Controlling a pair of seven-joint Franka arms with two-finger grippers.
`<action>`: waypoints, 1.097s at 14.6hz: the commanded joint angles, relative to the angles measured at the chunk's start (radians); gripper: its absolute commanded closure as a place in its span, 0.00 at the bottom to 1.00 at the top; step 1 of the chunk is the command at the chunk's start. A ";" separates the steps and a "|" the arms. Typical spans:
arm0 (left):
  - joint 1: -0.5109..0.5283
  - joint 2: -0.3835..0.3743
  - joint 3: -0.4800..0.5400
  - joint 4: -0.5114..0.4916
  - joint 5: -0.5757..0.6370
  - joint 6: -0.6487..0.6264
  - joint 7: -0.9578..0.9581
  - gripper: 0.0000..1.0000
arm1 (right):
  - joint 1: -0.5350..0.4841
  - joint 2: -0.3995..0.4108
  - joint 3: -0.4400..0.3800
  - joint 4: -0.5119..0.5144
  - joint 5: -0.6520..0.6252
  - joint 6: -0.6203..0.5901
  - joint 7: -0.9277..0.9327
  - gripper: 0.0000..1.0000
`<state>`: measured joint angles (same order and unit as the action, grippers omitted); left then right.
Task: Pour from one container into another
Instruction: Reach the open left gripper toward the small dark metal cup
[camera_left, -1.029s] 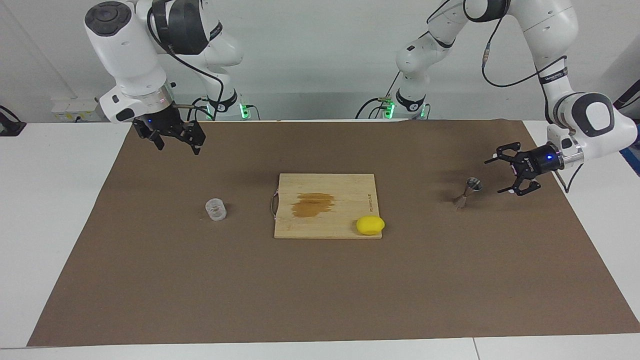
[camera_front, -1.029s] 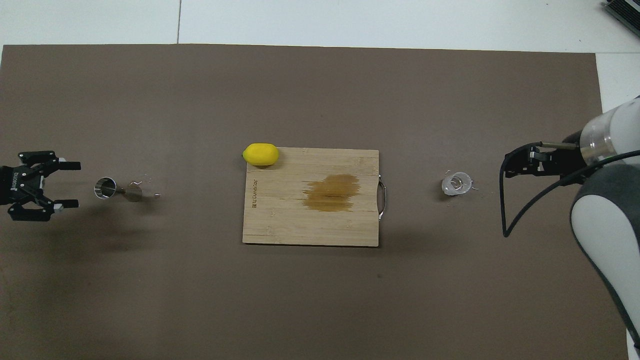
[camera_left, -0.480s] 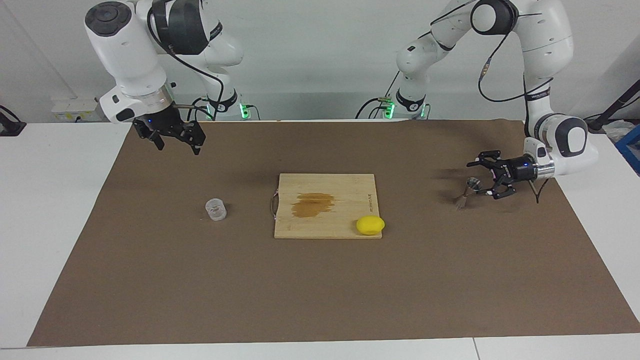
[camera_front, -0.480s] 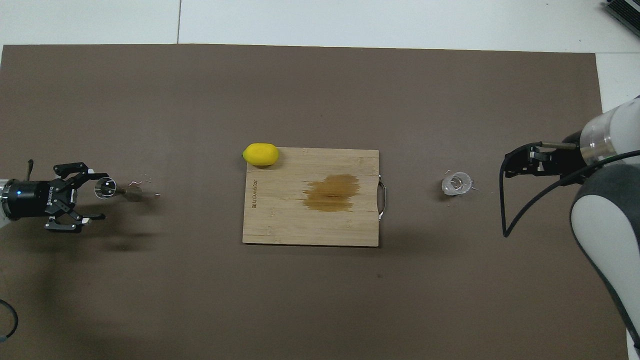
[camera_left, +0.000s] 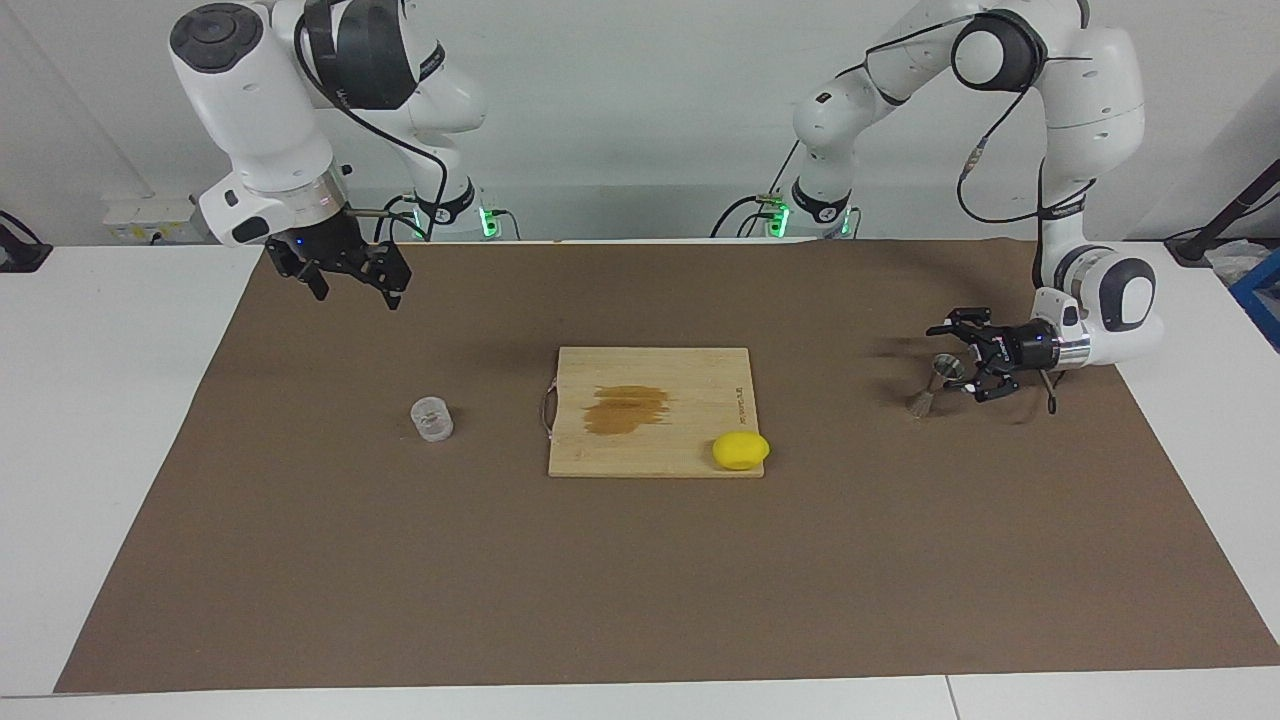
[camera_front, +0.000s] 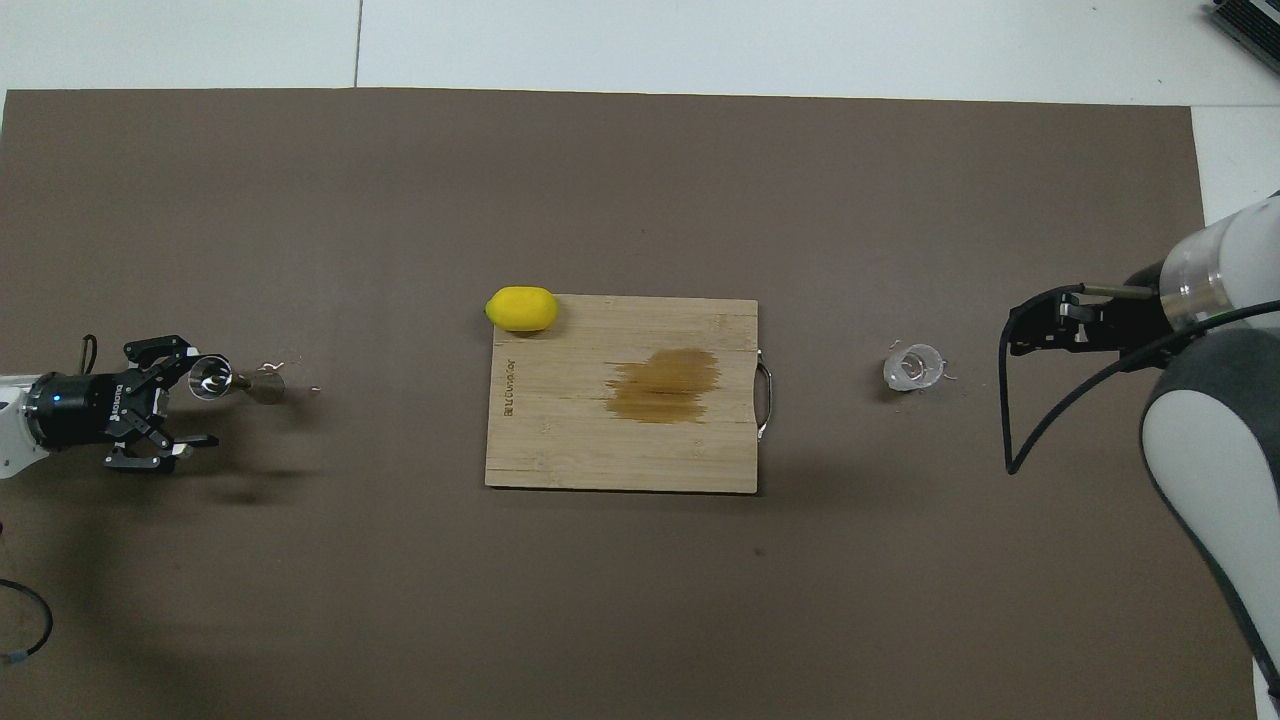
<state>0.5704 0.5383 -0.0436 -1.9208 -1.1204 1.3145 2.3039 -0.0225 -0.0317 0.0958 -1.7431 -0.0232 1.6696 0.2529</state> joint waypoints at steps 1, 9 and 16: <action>0.022 0.038 -0.005 -0.004 -0.047 -0.037 0.026 0.00 | -0.008 -0.025 0.004 -0.032 0.003 0.025 -0.003 0.00; -0.003 0.045 -0.005 0.000 -0.176 -0.028 0.028 0.00 | -0.010 -0.025 0.004 -0.032 0.003 0.025 -0.003 0.00; -0.021 0.046 -0.005 0.032 -0.165 -0.029 0.120 0.01 | -0.008 -0.025 0.004 -0.030 0.003 0.027 -0.003 0.00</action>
<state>0.5646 0.5789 -0.0626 -1.8987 -1.2774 1.3000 2.3788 -0.0226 -0.0317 0.0957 -1.7432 -0.0232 1.6696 0.2529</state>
